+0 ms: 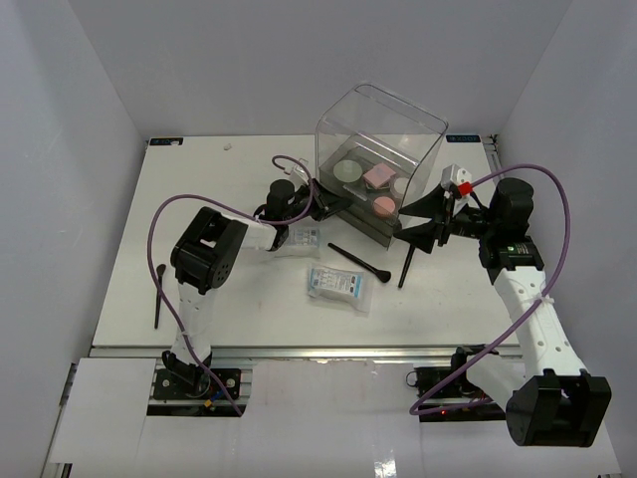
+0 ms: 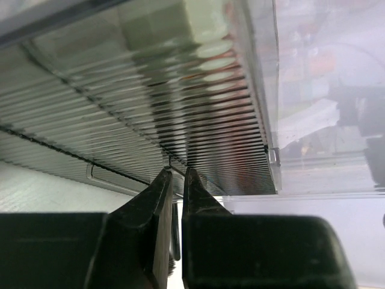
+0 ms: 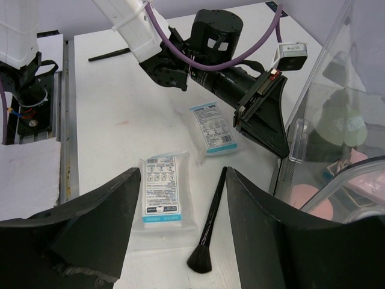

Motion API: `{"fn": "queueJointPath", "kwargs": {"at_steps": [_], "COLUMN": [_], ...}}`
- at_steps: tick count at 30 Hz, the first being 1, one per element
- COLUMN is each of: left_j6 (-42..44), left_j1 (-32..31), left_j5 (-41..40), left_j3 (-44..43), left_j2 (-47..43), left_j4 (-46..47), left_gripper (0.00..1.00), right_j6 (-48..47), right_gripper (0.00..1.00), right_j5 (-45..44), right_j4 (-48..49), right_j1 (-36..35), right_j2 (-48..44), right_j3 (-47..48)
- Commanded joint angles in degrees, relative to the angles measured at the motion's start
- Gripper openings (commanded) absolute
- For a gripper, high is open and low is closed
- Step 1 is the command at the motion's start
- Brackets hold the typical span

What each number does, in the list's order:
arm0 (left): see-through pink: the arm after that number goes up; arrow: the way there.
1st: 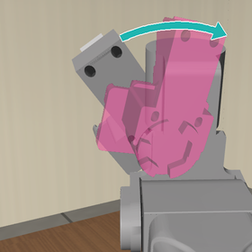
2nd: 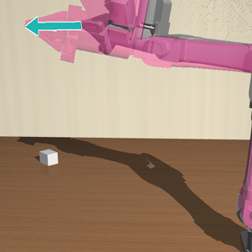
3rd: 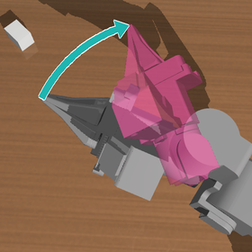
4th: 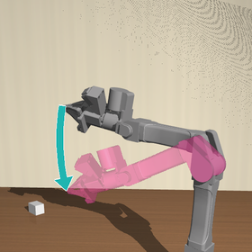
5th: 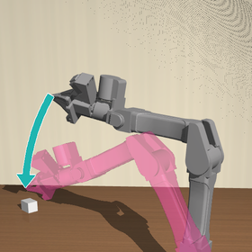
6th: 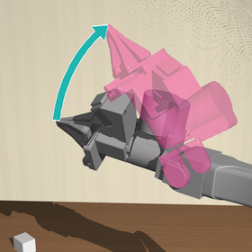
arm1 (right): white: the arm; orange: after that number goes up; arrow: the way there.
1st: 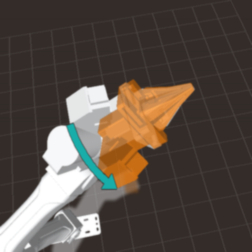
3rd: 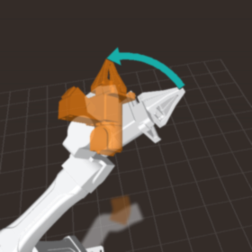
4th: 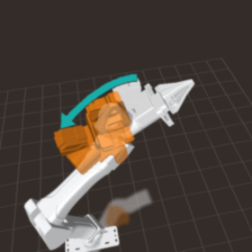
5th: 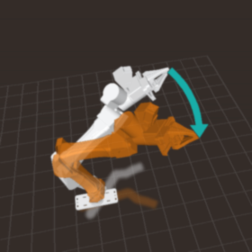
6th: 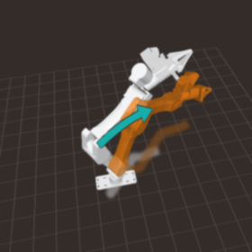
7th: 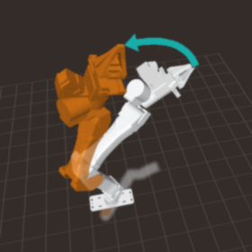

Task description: Organize the makeup

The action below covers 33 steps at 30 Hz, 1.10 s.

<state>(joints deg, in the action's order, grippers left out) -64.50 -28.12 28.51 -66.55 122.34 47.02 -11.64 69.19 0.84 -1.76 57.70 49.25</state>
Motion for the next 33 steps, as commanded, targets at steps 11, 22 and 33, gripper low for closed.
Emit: {"fn": "queueJointPath", "kwargs": {"at_steps": [11,22,33], "left_j6": [1.0,3.8,10.3], "left_j1": [2.5,3.4,3.9], "left_j5": [2.2,3.2,0.7], "left_j3": [12.3,23.0,27.4], "left_j2": [-9.4,-17.1,-26.4], "left_j4": [7.0,7.7,4.9], "left_gripper": [0.0,0.18,0.65], "right_j6": [-1.1,-13.6,-6.3], "right_gripper": [0.66,0.72,0.78], "right_j5": [-1.4,-9.8,-34.9], "right_j4": [0.7,-18.2,-23.6], "right_j1": [0.8,0.8,0.8], "right_j2": [-2.7,-1.6,-1.2], "right_j3": [-3.3,-1.0,-3.8]}}
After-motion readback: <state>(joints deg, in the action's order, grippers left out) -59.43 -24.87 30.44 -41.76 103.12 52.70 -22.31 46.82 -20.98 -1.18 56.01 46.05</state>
